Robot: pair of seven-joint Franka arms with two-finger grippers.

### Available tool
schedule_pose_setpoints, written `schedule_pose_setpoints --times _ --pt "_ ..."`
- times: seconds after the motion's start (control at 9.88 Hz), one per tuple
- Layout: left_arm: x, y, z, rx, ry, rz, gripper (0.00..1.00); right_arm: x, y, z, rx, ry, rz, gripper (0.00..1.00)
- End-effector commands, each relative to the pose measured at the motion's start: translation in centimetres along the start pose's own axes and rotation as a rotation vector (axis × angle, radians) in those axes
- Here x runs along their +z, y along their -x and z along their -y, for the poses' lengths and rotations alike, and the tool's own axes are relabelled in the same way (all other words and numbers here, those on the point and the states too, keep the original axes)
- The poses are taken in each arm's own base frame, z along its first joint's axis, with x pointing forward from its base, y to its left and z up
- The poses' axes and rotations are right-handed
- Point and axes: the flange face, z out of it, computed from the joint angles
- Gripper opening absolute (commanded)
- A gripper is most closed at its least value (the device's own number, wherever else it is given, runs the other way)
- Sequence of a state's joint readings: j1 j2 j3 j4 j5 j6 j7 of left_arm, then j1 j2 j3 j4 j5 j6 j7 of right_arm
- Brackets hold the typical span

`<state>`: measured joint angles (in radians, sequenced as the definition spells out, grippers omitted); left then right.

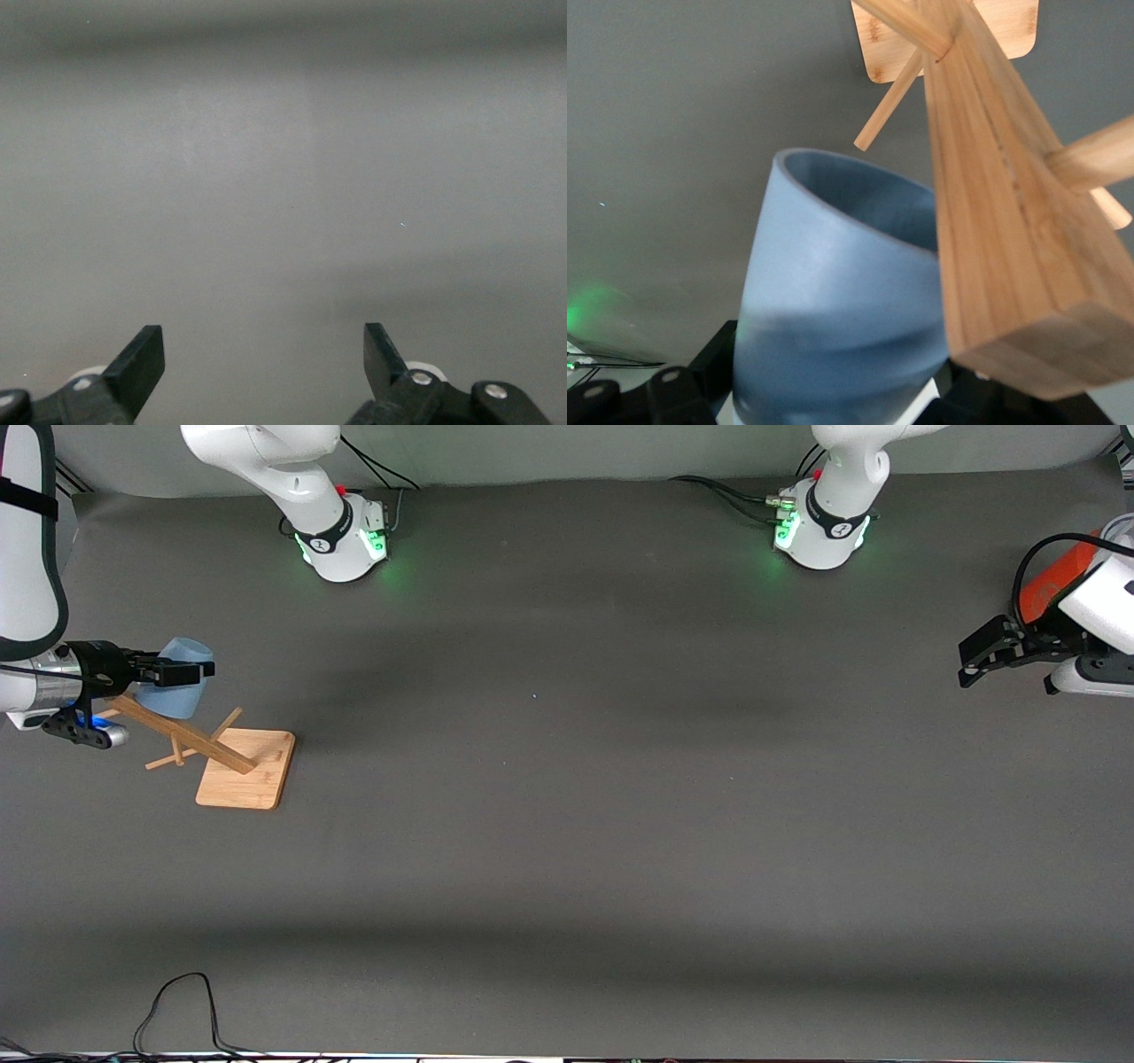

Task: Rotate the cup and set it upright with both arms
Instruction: 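Close the right gripper around the blue cup's base on the peg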

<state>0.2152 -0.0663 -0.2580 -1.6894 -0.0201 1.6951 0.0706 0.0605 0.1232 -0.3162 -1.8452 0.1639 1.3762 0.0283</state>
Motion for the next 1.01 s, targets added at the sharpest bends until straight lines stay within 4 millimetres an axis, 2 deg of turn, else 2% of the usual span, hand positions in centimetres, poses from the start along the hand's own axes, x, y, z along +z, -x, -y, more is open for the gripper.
schedule_pose_setpoints --times 0.0,0.2,0.3,0.61,0.91 --pt "-0.9 0.1 -0.3 0.017 -0.014 0.001 1.00 -0.3 -0.4 0.5 0.029 -0.020 -0.012 0.75" --pt "-0.9 0.0 0.4 0.009 -0.009 0.003 1.00 -0.3 -0.5 0.7 0.049 -0.025 -0.011 0.51" --pt "-0.9 0.0 0.4 0.003 -0.010 0.002 1.00 -0.3 -0.4 0.9 0.060 -0.032 -0.009 0.45" --pt "-0.9 0.0 0.1 -0.001 -0.012 0.002 1.00 -0.6 0.1 1.5 0.110 -0.059 -0.003 0.44" --pt "-0.9 -0.1 -0.1 0.017 -0.029 0.003 1.00 -1.8 1.1 1.6 0.131 -0.076 0.028 0.44"
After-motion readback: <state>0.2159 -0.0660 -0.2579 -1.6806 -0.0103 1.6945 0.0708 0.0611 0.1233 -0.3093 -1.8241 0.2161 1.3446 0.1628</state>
